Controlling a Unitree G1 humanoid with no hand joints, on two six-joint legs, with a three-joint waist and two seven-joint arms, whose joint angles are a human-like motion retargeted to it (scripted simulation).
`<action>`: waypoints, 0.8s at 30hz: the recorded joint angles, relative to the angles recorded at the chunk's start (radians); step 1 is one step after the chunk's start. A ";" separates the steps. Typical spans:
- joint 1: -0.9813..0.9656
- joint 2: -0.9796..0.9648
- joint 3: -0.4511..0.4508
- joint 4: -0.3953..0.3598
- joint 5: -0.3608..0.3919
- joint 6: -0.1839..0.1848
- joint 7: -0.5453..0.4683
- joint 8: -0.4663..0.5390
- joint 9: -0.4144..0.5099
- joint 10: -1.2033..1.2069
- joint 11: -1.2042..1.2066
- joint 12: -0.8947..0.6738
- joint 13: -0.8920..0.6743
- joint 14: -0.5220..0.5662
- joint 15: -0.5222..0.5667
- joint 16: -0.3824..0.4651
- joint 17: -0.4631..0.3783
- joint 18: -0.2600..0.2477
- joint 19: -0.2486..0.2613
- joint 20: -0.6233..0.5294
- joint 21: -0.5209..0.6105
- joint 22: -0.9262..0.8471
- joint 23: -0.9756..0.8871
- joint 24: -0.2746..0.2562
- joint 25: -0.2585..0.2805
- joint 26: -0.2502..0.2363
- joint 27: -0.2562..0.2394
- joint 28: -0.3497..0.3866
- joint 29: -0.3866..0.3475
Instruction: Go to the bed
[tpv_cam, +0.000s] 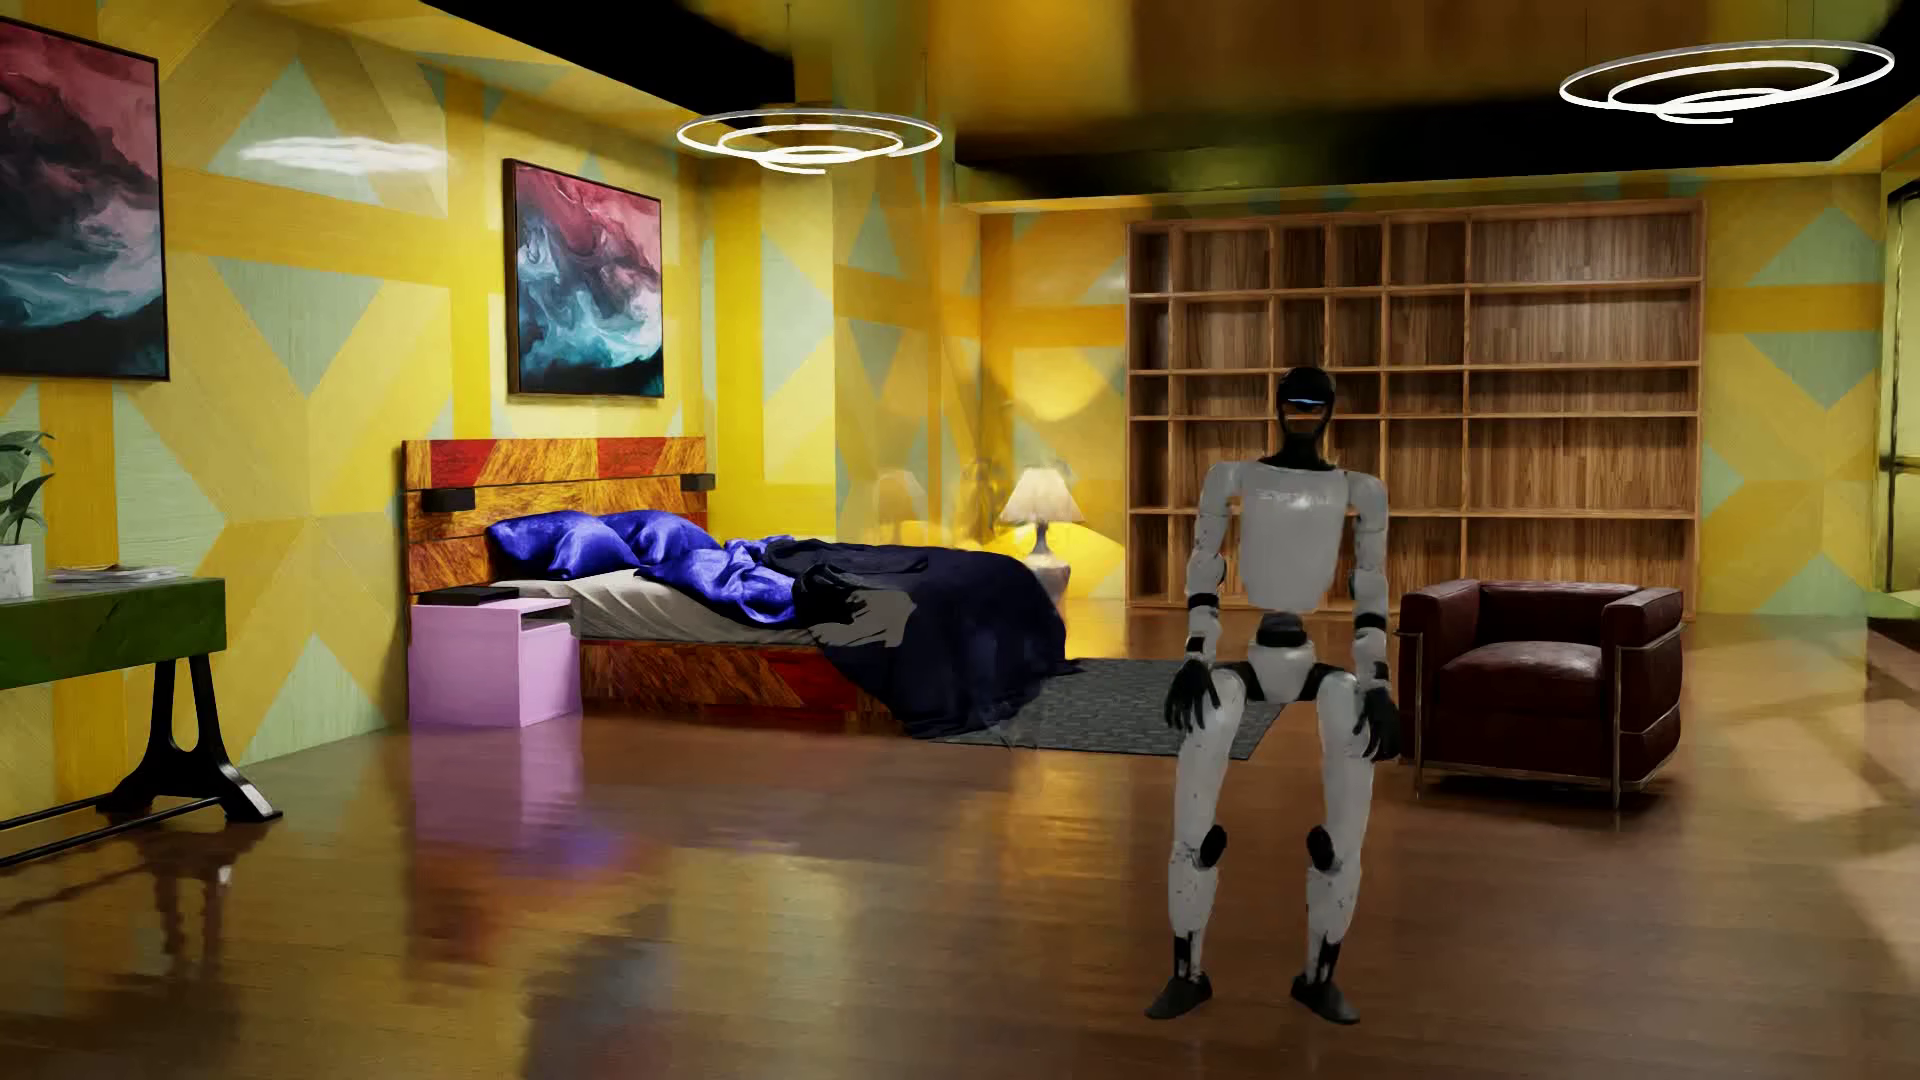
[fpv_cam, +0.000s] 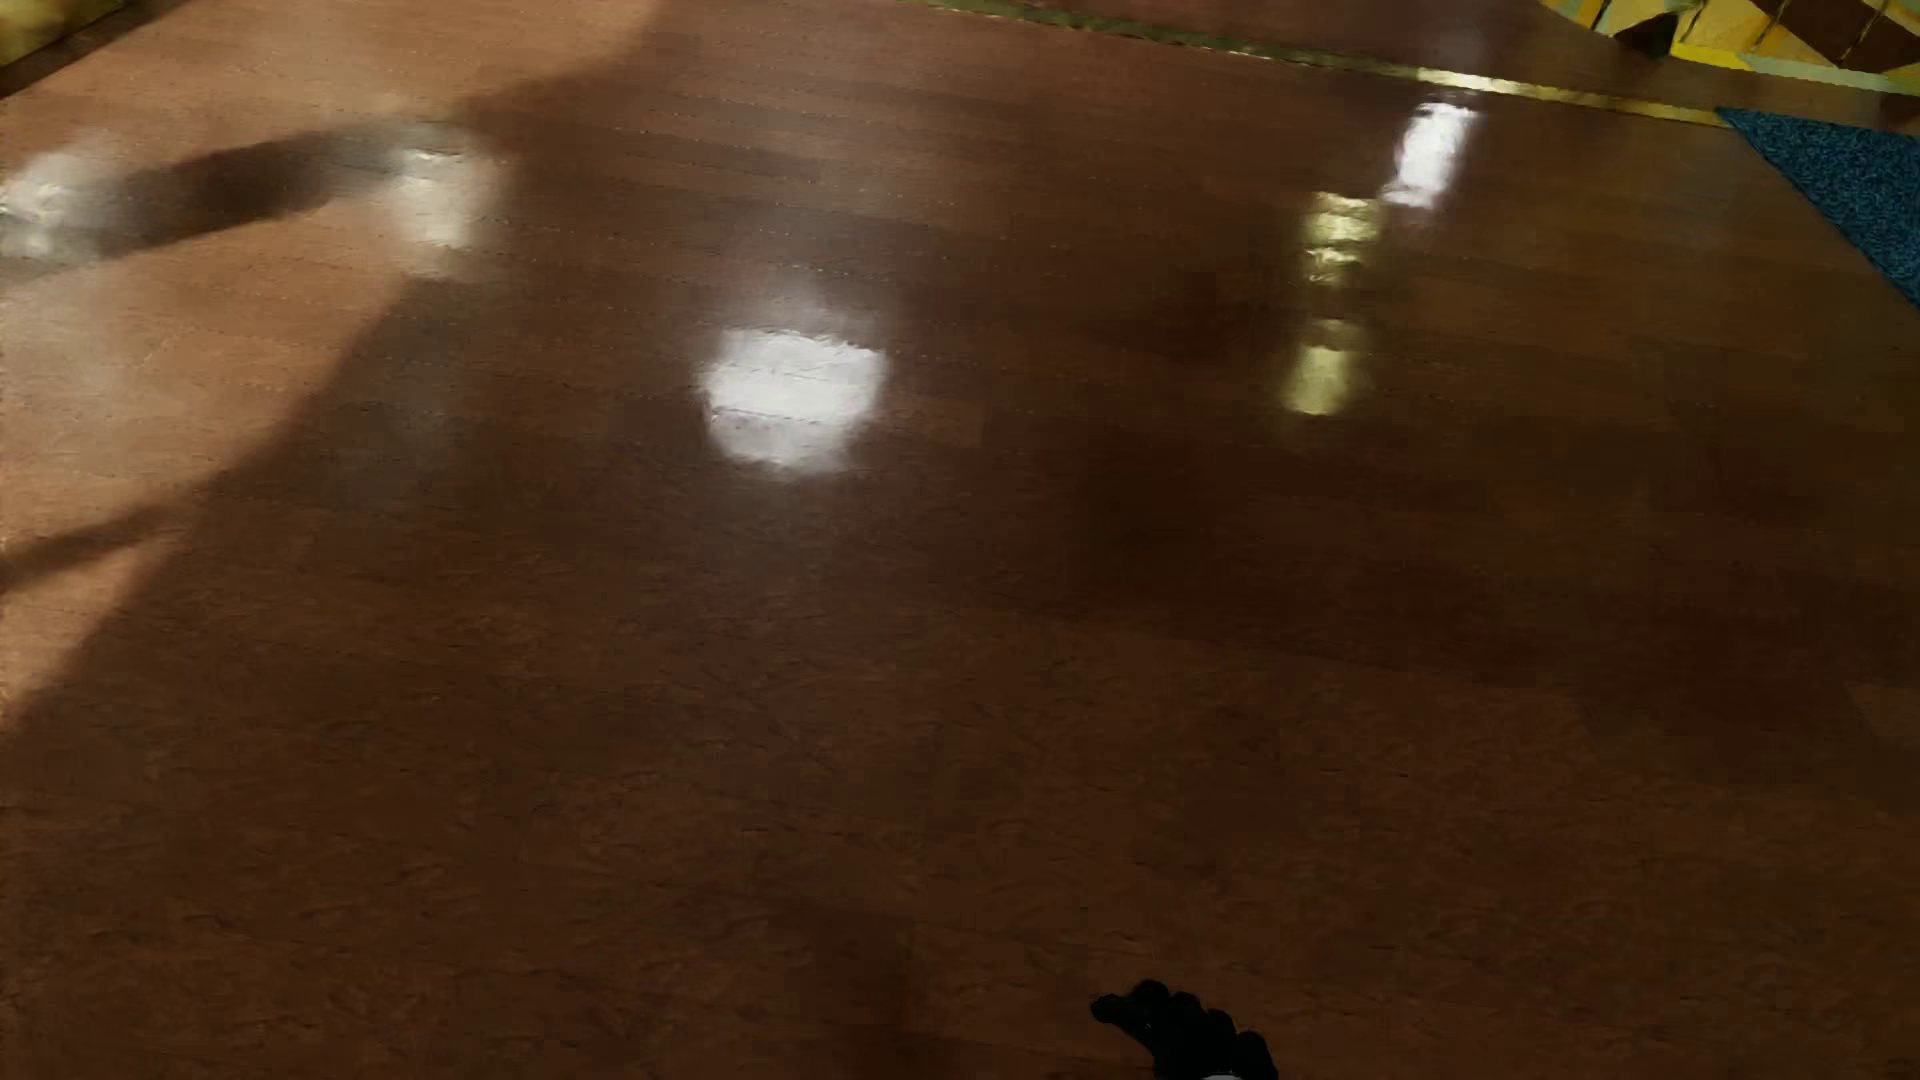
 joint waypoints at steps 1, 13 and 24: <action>0.017 0.012 -0.004 0.012 0.019 0.005 0.022 0.020 -0.001 -0.005 -0.025 0.001 0.005 0.002 0.007 0.002 0.003 -0.007 0.002 0.002 -0.001 0.006 0.005 -0.001 -0.001 0.009 -0.002 -0.001 0.000; 0.165 0.001 -0.039 0.136 0.187 0.073 0.278 0.253 -0.016 -0.030 -0.043 -0.047 0.050 0.020 -0.016 -0.005 0.014 -0.102 -0.055 -0.051 -0.103 -0.033 0.093 -0.015 -0.009 -0.005 0.000 -0.015 -0.012; 0.211 -0.019 -0.048 0.260 0.312 0.115 0.400 0.354 -0.027 0.035 -0.017 -0.096 0.084 0.025 -0.040 -0.014 0.048 -0.173 -0.106 -0.102 -0.147 -0.013 0.072 0.011 -0.030 -0.017 0.000 -0.037 -0.004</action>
